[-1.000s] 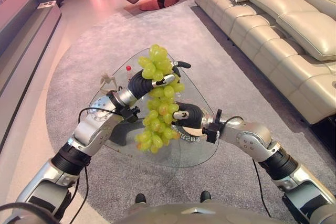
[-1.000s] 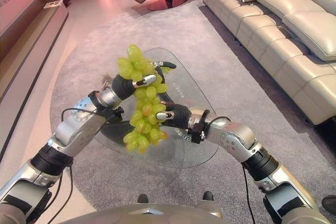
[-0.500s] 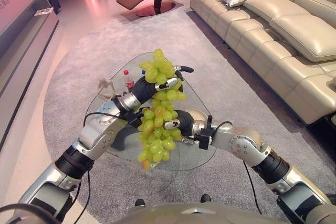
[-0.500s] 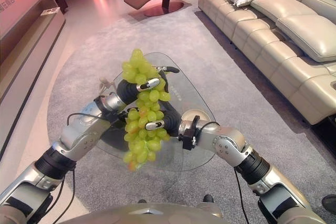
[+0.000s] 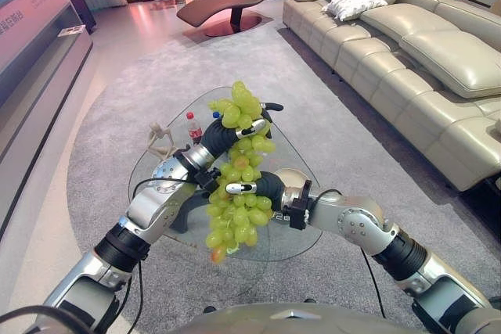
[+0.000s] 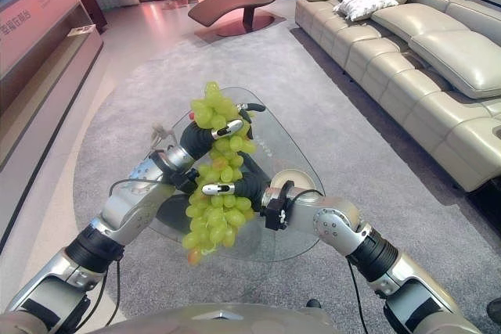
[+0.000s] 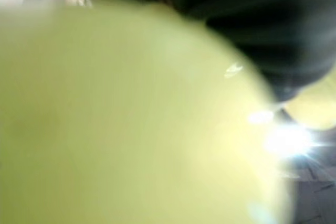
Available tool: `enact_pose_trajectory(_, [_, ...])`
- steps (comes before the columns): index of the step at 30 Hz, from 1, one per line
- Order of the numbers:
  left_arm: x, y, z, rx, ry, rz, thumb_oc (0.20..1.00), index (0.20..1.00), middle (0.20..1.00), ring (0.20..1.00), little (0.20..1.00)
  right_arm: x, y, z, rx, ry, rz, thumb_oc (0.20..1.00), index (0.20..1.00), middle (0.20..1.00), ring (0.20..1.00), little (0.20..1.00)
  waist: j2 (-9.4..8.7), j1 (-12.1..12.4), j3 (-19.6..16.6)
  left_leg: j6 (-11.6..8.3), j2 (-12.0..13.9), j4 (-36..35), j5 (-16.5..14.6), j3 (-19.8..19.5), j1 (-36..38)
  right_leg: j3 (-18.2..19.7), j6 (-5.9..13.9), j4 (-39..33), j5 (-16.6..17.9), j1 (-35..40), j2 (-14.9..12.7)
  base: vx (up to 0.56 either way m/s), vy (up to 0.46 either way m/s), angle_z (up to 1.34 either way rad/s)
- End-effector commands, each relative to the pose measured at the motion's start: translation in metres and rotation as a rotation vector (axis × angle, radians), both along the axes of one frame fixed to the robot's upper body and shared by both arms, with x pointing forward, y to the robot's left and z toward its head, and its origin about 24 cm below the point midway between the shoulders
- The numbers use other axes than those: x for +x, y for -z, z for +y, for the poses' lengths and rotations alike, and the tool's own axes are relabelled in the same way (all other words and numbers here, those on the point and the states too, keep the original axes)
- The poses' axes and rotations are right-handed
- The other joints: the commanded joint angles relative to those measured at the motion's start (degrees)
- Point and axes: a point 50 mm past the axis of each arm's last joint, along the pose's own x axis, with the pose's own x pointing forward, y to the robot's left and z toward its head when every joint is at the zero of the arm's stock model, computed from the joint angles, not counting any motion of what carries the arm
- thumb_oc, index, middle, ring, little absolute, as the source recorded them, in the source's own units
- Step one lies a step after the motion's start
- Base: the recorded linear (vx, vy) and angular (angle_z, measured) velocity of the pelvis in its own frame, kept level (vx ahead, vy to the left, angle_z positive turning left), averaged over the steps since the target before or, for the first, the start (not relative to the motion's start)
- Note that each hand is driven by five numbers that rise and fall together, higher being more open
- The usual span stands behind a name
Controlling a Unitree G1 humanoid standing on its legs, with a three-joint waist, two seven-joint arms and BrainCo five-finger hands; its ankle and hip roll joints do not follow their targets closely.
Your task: Pick up fruits into the plate
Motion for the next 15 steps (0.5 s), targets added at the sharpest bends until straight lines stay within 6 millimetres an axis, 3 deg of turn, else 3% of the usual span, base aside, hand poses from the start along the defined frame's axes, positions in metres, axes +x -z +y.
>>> enact_pose_trajectory(1, [0.008, -0.022, -0.012, -0.019, 0.023, -0.105, 0.200, 0.200, 0.200, 0.200, 0.200, -0.003, -0.067, 0.035, 0.363, -0.081, -0.125, 0.200, 0.200, 0.200, 0.200, 0.200, -1.55, 0.18, 2.01, 1.11, -1.34, 1.43, -7.89, 0.43, 0.92, -3.83, 0.80, 1.96, -5.51, 2.30, -0.44, 0.00, 0.000, 0.00])
enact_pose_trajectory(9, [0.008, -0.017, -0.006, -0.043, 0.026, -0.032, 0.200, 0.200, 0.200, 0.200, 0.200, -0.001, -0.066, 0.031, 0.374, -0.040, -0.115, 0.200, 0.200, 0.200, 0.200, 0.200, -1.34, 0.40, 2.02, 1.08, -1.17, 1.32, -7.69, 0.50, 0.81, -4.20, 0.80, 1.80, -5.36, 2.34, -0.53, 0.00, 0.000, 0.00])
enact_pose_trajectory(10, [0.008, -0.016, -0.006, -0.050, 0.031, -0.017, 0.285, 0.285, 0.285, 0.285, 0.285, 0.000, -0.066, 0.030, 0.375, -0.037, -0.115, 0.200, 0.200, 0.200, 0.200, 0.200, -1.31, 0.41, 2.06, 1.08, -1.15, 1.31, -7.65, 0.48, 0.77, -4.24, 0.79, 1.80, -5.37, 2.33, -0.54, 0.00, 0.000, 0.00])
enact_pose_trajectory(11, [0.007, -0.013, -0.004, -0.064, 0.036, 0.015, 1.000, 1.000, 1.000, 1.000, 1.000, 0.001, -0.064, 0.028, 0.374, -0.025, -0.112, 0.200, 0.200, 0.200, 0.200, 0.200, -1.25, 0.54, 2.11, 1.05, -1.15, 1.33, -7.61, 0.39, 0.68, -4.32, 0.75, 1.81, -5.39, 2.36, -0.54, 0.00, 0.000, 0.00])
enact_pose_trajectory(15, [0.005, -0.008, 0.000, -0.064, 0.040, 0.051, 1.000, 1.000, 1.000, 1.000, 1.000, 0.005, -0.062, 0.021, 0.367, 0.030, -0.100, 0.200, 0.200, 0.200, 0.200, 0.200, -1.10, 0.63, 2.18, 1.06, -1.18, 1.29, -7.50, 0.17, 0.58, -4.51, 0.66, 1.89, -5.45, 2.41, -0.54, 0.00, 0.000, 0.00])
